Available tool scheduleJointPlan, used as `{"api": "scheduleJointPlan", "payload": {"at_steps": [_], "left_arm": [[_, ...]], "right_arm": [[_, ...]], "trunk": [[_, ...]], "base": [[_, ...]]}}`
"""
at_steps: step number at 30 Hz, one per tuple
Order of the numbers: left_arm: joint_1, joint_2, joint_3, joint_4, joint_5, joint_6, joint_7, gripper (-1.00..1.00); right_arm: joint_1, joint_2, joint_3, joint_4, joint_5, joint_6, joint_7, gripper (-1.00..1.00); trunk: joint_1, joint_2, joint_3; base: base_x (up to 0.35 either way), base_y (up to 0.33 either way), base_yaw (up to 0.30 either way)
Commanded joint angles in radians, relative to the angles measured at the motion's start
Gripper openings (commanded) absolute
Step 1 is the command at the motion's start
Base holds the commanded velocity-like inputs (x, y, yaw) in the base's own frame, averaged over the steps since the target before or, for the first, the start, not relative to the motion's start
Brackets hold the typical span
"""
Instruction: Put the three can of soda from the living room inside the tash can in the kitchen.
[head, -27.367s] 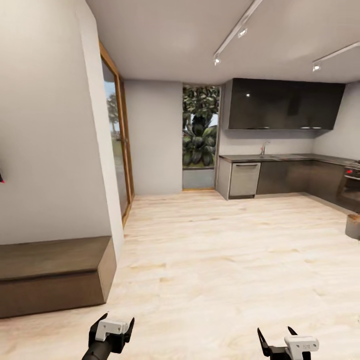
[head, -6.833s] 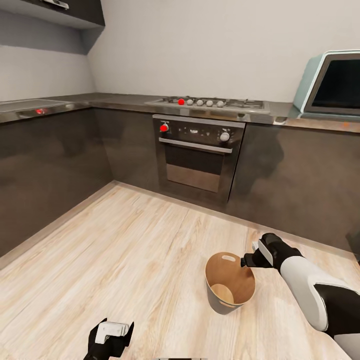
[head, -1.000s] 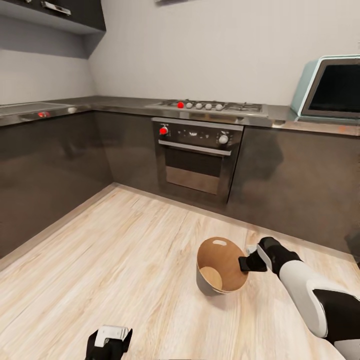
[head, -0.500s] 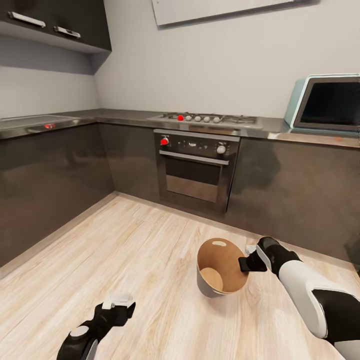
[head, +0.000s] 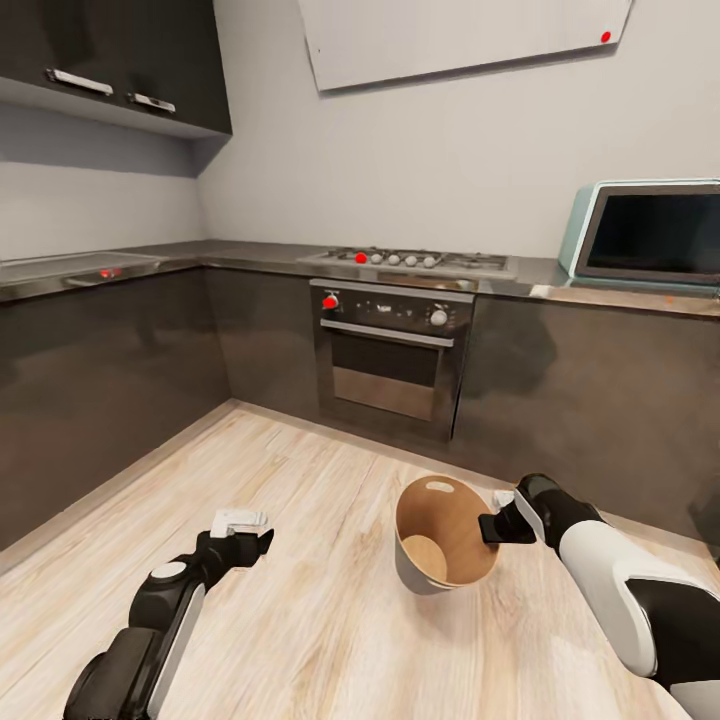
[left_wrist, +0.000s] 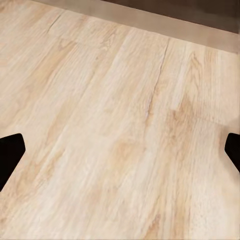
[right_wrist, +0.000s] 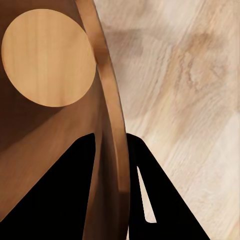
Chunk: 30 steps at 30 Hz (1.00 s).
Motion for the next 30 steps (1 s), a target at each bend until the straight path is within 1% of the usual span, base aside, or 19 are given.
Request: {"api": "scheduleJointPlan", "payload": {"at_steps": [1,8,12,13,14,15,17,19,23,25,26,27,30], "left_arm": [[-0.001,0.000,0.000,-0.002,0.000,0.000,0.000,1.00],[-0.005,-0.004,0.001,-0.002,0.001,-0.003,0.006,1.00],[-0.004,-0.006,0.002,0.003,-0.001,-0.007,0.025,1.00],[-0.001,-0.003,0.004,0.027,-0.001,-0.039,0.037,1.00],[-0.001,-0.002,0.008,0.034,-0.001,-0.056,0.039,1.00],[0.000,-0.002,0.015,0.041,-0.001,-0.075,0.041,1.00],[0.001,-0.002,0.053,0.058,-0.005,-0.128,0.048,1.00],[0.002,-0.003,0.072,0.059,-0.006,-0.148,0.055,1.00],[0.006,-0.004,0.086,0.039,-0.004,-0.171,0.079,1.00],[0.011,0.000,0.095,0.043,-0.003,-0.180,0.083,1.00],[0.011,0.001,0.101,0.048,-0.002,-0.184,0.083,1.00],[0.013,0.003,0.122,0.056,-0.001,-0.201,0.083,1.00],[0.013,0.003,0.136,0.067,-0.004,-0.219,0.086,1.00]], "right_arm": [[0.000,0.000,-0.007,0.000,-0.019,0.002,0.002,-1.00],[0.000,0.000,-0.008,0.000,-0.019,0.001,0.002,-1.00],[0.000,0.000,-0.007,0.000,-0.020,0.001,0.003,-1.00],[0.000,0.002,-0.006,0.000,-0.020,0.002,0.003,-1.00],[0.000,0.003,-0.006,0.000,-0.020,0.002,0.003,-1.00],[0.000,0.004,-0.006,0.000,-0.020,0.002,0.003,-1.00],[0.000,0.006,-0.007,0.000,-0.019,0.002,0.003,-1.00],[0.000,0.006,-0.007,0.000,-0.019,0.002,0.003,-1.00],[0.000,0.005,-0.008,0.000,-0.019,0.002,0.002,-1.00],[0.000,0.007,-0.008,0.000,-0.019,0.002,0.002,-1.00],[0.000,0.008,-0.007,0.000,-0.019,0.002,0.002,-1.00],[0.000,0.010,-0.007,0.001,-0.019,0.003,0.002,-1.00],[0.000,0.010,-0.008,0.001,-0.020,0.004,0.002,-1.00]], "trunk": [[-0.004,0.007,0.003],[-0.031,0.056,0.025],[-0.046,0.084,0.038],[-0.050,0.091,0.041],[-0.054,0.098,0.044],[-0.058,0.105,0.047],[-0.065,0.119,0.053],[-0.073,0.133,0.060],[-0.088,0.161,0.072],[-0.096,0.175,0.078],[-0.100,0.182,0.082],[-0.104,0.189,0.085],[-0.115,0.210,0.094]], "base": [[0.000,0.000,0.000],[0.000,0.000,0.000],[0.000,0.000,0.000],[0.000,0.000,0.000],[0.000,0.000,0.000],[0.000,0.000,0.000],[0.000,0.000,0.000],[0.000,0.000,0.000],[0.000,0.000,0.000],[0.000,0.000,0.000],[0.000,0.000,0.000],[0.000,0.000,0.000],[0.000,0.000,0.000]]}}
